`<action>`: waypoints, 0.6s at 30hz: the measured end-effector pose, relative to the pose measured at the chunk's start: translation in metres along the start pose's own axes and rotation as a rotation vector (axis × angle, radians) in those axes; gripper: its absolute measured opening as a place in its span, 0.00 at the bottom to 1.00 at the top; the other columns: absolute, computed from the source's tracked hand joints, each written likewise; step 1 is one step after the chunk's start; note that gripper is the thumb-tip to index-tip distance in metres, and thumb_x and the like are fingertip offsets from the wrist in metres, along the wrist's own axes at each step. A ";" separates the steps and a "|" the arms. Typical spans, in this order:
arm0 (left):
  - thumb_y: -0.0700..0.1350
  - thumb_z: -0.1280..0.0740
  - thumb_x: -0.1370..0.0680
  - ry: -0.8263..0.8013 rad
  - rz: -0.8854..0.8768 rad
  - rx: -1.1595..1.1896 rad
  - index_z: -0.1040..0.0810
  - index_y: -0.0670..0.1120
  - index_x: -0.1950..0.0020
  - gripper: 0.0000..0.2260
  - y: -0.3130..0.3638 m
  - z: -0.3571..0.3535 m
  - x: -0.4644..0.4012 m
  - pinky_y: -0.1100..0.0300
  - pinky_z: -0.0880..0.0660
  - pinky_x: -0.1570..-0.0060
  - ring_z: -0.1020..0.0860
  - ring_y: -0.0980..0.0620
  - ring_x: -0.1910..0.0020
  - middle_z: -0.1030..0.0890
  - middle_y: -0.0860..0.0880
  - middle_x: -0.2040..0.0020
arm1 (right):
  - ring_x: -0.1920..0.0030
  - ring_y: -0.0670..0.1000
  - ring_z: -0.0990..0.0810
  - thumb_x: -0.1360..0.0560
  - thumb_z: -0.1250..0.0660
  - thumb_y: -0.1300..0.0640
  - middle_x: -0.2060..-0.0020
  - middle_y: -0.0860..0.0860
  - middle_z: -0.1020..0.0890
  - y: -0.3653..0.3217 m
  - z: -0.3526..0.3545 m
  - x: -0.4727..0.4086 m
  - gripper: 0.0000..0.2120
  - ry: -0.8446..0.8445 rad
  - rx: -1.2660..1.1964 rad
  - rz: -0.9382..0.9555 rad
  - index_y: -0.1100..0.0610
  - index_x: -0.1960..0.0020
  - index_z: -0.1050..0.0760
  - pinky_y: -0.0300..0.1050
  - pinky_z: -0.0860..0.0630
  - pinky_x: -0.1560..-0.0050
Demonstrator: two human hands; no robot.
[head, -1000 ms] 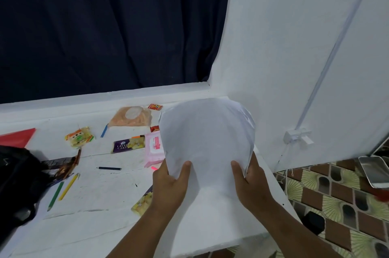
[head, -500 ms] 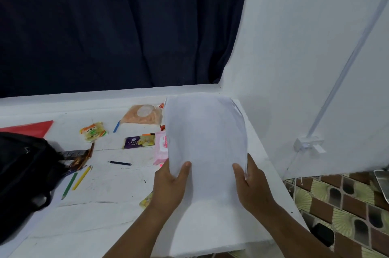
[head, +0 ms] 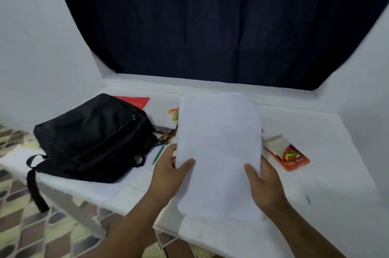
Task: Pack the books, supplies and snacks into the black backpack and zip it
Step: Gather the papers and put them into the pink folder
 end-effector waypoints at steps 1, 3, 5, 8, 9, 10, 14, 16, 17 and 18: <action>0.43 0.28 0.22 0.005 0.018 0.013 0.23 0.54 0.39 0.14 -0.005 0.013 -0.004 0.49 0.19 0.47 0.15 0.50 0.51 0.14 0.51 0.50 | 0.32 0.48 0.26 0.18 0.38 0.59 0.34 0.46 0.23 0.000 -0.011 -0.004 0.19 -0.017 0.001 -0.019 0.54 0.28 0.30 0.48 0.31 0.29; 0.40 0.29 0.22 0.072 -0.005 -0.034 0.22 0.54 0.42 0.12 -0.018 0.041 -0.014 0.52 0.21 0.49 0.16 0.50 0.57 0.14 0.48 0.58 | 0.31 0.51 0.27 0.19 0.38 0.59 0.32 0.47 0.24 0.003 -0.033 -0.014 0.21 -0.036 0.030 -0.054 0.55 0.26 0.31 0.53 0.31 0.28; 0.38 0.29 0.22 0.159 -0.033 -0.161 0.22 0.54 0.46 0.11 -0.032 0.067 -0.025 0.60 0.25 0.54 0.19 0.54 0.61 0.16 0.47 0.62 | 0.32 0.53 0.26 0.19 0.38 0.60 0.34 0.47 0.23 0.007 -0.052 -0.022 0.19 -0.049 0.075 -0.104 0.55 0.28 0.30 0.52 0.31 0.29; 0.38 0.28 0.24 0.171 -0.119 -0.393 0.21 0.50 0.46 0.10 -0.054 0.099 -0.046 0.64 0.26 0.54 0.20 0.56 0.57 0.17 0.55 0.60 | 0.35 0.55 0.25 0.20 0.39 0.63 0.39 0.49 0.21 0.014 -0.077 -0.028 0.18 -0.029 0.166 -0.182 0.57 0.30 0.28 0.48 0.30 0.34; 0.40 0.26 0.25 0.170 -0.178 -0.521 0.21 0.50 0.46 0.11 -0.060 0.109 -0.054 0.61 0.25 0.51 0.21 0.55 0.54 0.18 0.57 0.56 | 0.38 0.55 0.24 0.20 0.39 0.63 0.42 0.51 0.21 0.017 -0.084 -0.029 0.16 -0.027 0.194 -0.219 0.57 0.33 0.27 0.46 0.30 0.37; 0.42 0.25 0.27 0.167 -0.230 -0.680 0.20 0.51 0.45 0.13 -0.065 0.118 -0.062 0.55 0.24 0.48 0.22 0.53 0.49 0.18 0.56 0.51 | 0.42 0.56 0.23 0.20 0.40 0.63 0.45 0.52 0.20 0.019 -0.090 -0.029 0.14 -0.035 0.242 -0.270 0.56 0.36 0.26 0.46 0.29 0.41; 0.57 0.22 0.36 0.097 -0.232 -1.096 0.23 0.55 0.35 0.30 -0.080 0.143 -0.090 0.42 0.34 0.34 0.37 0.40 0.27 0.30 0.47 0.28 | 0.45 0.59 0.22 0.21 0.40 0.62 0.50 0.54 0.23 0.016 -0.105 -0.028 0.10 0.043 0.460 -0.361 0.58 0.40 0.28 0.53 0.25 0.42; 0.61 0.23 0.39 0.061 -0.230 -1.152 0.27 0.57 0.33 0.35 -0.088 0.154 -0.101 0.41 0.40 0.29 0.43 0.38 0.23 0.37 0.45 0.23 | 0.40 0.58 0.23 0.22 0.36 0.63 0.47 0.53 0.23 0.002 -0.110 -0.026 0.15 0.172 0.523 -0.264 0.57 0.37 0.30 0.51 0.25 0.40; 0.62 0.23 0.38 0.042 -0.223 -1.176 0.29 0.57 0.32 0.36 -0.092 0.160 -0.107 0.42 0.43 0.28 0.45 0.38 0.23 0.40 0.44 0.22 | 0.37 0.57 0.24 0.24 0.33 0.63 0.42 0.54 0.23 -0.005 -0.113 -0.026 0.20 0.226 0.578 -0.209 0.56 0.34 0.32 0.51 0.25 0.40; 0.63 0.24 0.37 0.018 -0.211 -1.195 0.30 0.58 0.31 0.36 -0.096 0.165 -0.113 0.42 0.43 0.28 0.46 0.38 0.22 0.41 0.44 0.22 | 0.34 0.57 0.25 0.25 0.30 0.63 0.36 0.55 0.24 -0.009 -0.115 -0.025 0.26 0.254 0.641 -0.178 0.55 0.30 0.35 0.52 0.24 0.39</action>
Point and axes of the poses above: each hand's wrist, its own x-axis away from the middle knuckle, its own z-axis out of the back of the hand, y = z × x, the point moved 5 cm from there along -x, towards the middle knuckle
